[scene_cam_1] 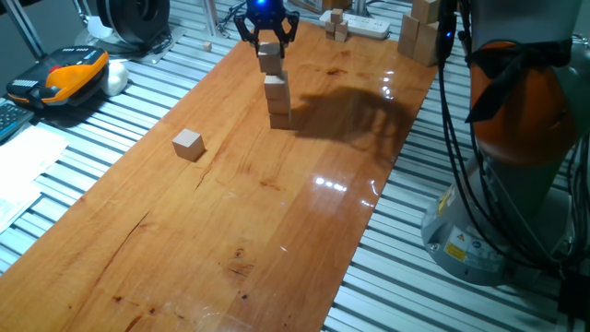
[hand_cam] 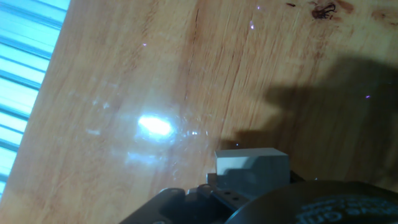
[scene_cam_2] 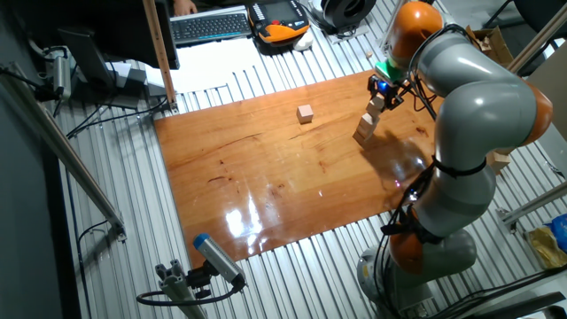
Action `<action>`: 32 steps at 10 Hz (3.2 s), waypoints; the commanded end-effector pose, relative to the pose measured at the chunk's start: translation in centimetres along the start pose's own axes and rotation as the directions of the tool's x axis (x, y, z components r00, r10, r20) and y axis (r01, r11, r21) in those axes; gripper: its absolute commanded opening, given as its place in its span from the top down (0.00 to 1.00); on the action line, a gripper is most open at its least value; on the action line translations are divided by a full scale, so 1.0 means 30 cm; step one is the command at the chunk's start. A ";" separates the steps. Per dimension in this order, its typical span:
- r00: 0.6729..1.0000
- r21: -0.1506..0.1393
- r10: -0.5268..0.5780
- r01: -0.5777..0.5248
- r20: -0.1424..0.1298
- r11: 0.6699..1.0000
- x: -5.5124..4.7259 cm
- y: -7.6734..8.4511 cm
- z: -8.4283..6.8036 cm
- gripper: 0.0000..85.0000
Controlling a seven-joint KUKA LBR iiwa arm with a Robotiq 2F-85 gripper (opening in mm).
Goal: Stack the blocks in a vertical line of five
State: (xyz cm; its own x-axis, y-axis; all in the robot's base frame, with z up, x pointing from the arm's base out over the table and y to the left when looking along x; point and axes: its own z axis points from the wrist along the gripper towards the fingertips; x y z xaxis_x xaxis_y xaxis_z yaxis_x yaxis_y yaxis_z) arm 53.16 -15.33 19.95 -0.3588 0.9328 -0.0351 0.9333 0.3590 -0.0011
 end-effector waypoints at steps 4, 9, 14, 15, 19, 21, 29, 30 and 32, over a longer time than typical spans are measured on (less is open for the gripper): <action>1.000 -0.009 0.006 -0.006 -0.006 1.000 0.016 -0.017 -0.001 1.00; 1.000 -0.005 0.025 -0.025 0.001 1.000 0.036 -0.019 0.000 1.00; 1.000 -0.004 0.023 -0.023 0.003 1.000 0.054 -0.021 0.000 1.00; 1.000 -0.002 0.023 -0.023 0.005 1.000 0.060 -0.022 0.000 1.00; 1.000 0.003 0.025 -0.025 0.010 1.000 0.082 -0.026 0.001 1.00; 1.000 0.007 0.026 -0.026 0.015 1.000 0.087 -0.024 0.003 1.00; 0.999 0.007 0.029 -0.029 0.016 1.000 0.091 -0.026 0.004 1.00; 0.999 0.008 0.035 -0.035 0.016 0.999 0.092 -0.026 0.004 1.00; 0.998 0.013 0.052 -0.052 0.019 0.999 0.095 -0.026 0.005 1.00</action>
State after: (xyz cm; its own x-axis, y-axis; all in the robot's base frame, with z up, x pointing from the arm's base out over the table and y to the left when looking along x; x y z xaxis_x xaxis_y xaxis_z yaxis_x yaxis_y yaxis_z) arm 51.41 -12.95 19.70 -0.3099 0.9492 -0.0542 0.9508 0.3097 -0.0123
